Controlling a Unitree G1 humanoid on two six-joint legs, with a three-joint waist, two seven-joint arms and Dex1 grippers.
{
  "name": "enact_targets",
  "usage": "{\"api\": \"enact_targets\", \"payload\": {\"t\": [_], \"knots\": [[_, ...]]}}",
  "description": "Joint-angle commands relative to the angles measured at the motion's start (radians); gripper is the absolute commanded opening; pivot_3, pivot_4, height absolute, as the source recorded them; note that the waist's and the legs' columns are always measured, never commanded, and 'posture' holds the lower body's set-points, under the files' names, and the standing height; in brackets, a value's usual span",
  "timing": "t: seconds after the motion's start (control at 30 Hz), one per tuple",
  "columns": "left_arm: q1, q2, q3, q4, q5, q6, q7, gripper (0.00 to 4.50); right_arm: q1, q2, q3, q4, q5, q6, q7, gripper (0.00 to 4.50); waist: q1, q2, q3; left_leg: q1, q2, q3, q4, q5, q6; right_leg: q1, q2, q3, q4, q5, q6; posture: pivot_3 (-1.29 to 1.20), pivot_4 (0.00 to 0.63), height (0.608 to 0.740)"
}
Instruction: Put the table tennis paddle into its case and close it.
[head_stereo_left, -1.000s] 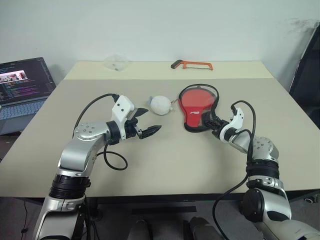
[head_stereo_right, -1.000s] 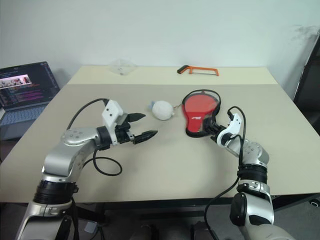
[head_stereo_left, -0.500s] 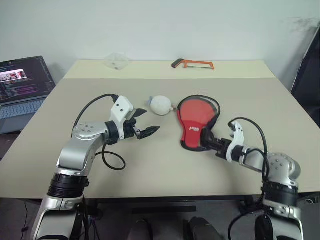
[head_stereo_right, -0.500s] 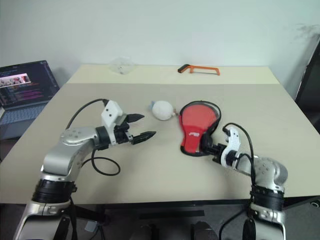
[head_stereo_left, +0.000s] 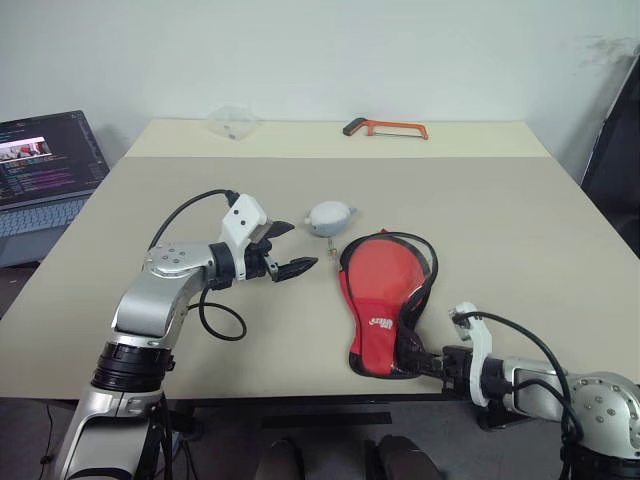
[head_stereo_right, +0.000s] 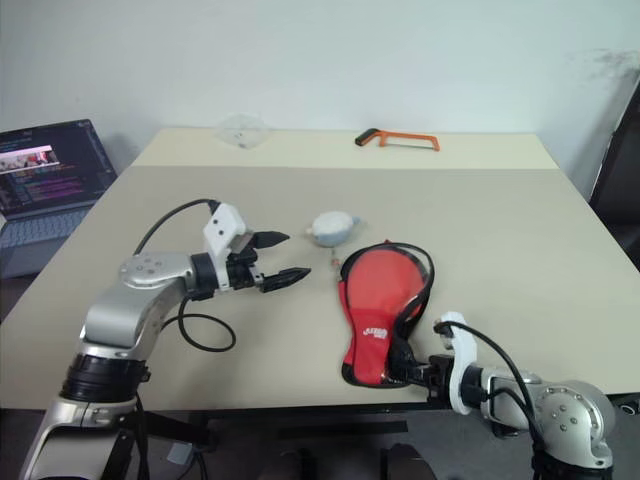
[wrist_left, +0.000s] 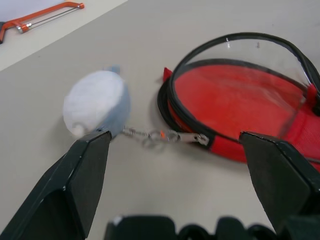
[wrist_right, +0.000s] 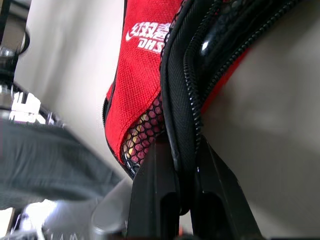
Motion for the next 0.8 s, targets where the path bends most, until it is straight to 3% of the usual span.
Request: {"api": "enact_targets", "payload": {"t": [0.03, 0.43, 0.57, 0.8], "knots": [[-0.024, 0.013, 0.005, -0.013, 0.0, -0.02, -0.007, 4.5, 0.034, -0.029, 0.059, -0.044, 0.069, 0.056, 0.038, 0.01, 0.0, -0.001, 0.0, 0.0, 0.0, 0.0, 0.0, 0.0, 0.0, 0.0, 0.0, 0.0, 0.0, 0.0, 0.0, 0.0, 0.15, 0.74], [-0.022, 0.009, -0.003, -0.013, 0.007, -0.023, -0.003, 4.5, -0.005, -0.043, 0.07, -0.005, 0.041, 0.028, 0.014, 0.01, 0.0, -0.002, -0.001, 0.0, 0.0, 0.0, 0.0, 0.0, 0.0, 0.0, 0.0, 0.0, 0.0, 0.0, 0.0, 0.0, 0.15, 0.74], [-0.031, 0.002, -0.004, 0.003, 0.013, -0.031, 0.003, 4.5, -0.041, -0.073, 0.055, -0.001, 0.048, 0.014, 0.031, 1.1, 0.0, -0.002, -0.001, 0.0, 0.0, 0.0, 0.001, 0.0, 0.0, 0.0, 0.0, 0.0, 0.001, 0.0, 0.0, 0.0, 0.15, 0.74], [-0.053, -0.015, 0.004, 0.042, 0.027, -0.054, 0.036, 4.5, -0.138, -0.228, 0.012, 0.025, 0.059, -0.038, 0.138, 3.54, 0.003, -0.002, -0.001, 0.0, -0.001, 0.0, 0.004, 0.001, 0.001, 0.001, 0.0, 0.001, 0.001, 0.001, 0.002, 0.0, 0.15, 0.74]]}}
